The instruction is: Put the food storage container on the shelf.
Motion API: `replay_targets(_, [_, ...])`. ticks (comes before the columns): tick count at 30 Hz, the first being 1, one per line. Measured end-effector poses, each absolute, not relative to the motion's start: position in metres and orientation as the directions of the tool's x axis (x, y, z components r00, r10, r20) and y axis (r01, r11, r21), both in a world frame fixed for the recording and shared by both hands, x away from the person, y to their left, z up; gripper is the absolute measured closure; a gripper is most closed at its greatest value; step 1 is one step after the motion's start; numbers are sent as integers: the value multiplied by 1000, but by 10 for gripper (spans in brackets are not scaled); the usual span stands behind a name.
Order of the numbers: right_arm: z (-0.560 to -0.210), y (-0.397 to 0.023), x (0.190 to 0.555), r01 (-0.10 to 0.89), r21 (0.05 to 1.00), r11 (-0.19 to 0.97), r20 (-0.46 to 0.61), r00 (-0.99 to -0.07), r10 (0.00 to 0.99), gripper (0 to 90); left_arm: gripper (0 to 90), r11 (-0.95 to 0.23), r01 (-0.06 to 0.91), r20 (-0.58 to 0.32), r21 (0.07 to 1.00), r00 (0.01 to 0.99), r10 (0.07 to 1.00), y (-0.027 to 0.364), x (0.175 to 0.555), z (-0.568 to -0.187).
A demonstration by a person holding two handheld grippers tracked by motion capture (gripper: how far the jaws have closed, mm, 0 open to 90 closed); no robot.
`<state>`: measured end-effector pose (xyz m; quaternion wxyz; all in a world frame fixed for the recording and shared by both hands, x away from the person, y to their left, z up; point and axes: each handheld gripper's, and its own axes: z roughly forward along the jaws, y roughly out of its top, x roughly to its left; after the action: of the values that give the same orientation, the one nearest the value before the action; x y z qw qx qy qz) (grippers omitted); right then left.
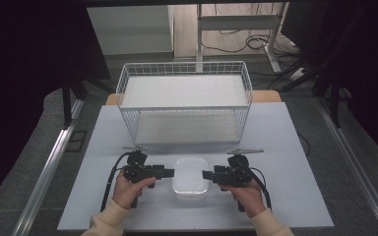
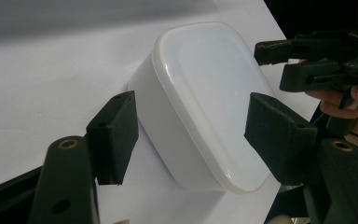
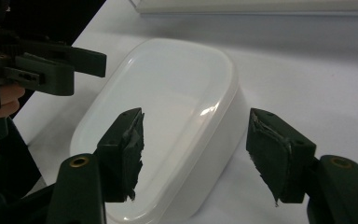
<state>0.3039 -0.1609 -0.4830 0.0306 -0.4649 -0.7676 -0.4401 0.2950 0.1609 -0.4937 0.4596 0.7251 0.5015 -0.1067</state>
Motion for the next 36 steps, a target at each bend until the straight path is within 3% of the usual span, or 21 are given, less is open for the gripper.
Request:
replay_targets(15, [-493,-154,303,783,599,168,511,-535,672,422,389,-64,857,-680,511,448,580,154,297,-506])
replay_targets(21, [-495,-155,304,810,569,142,547,-502,670,523,494,-87,864,-683,495,449,577,147,296,-510])
replay_targets(22, [-494,-157,303,819,560,126,560,-487,670,591,544,-80,868,-682,491,440,584,148,296,-510])
replay_targets(25, [-492,-161,302,831,545,108,581,-467,667,642,581,-73,867,-681,494,437,588,148,293,-508])
replay_targets(30, [-491,-167,299,846,528,67,622,-440,648,698,679,-40,860,-687,509,434,583,152,287,-504])
replay_targets(36, [-486,-170,294,833,549,64,617,-456,641,751,735,-23,845,-685,534,448,575,154,282,-499])
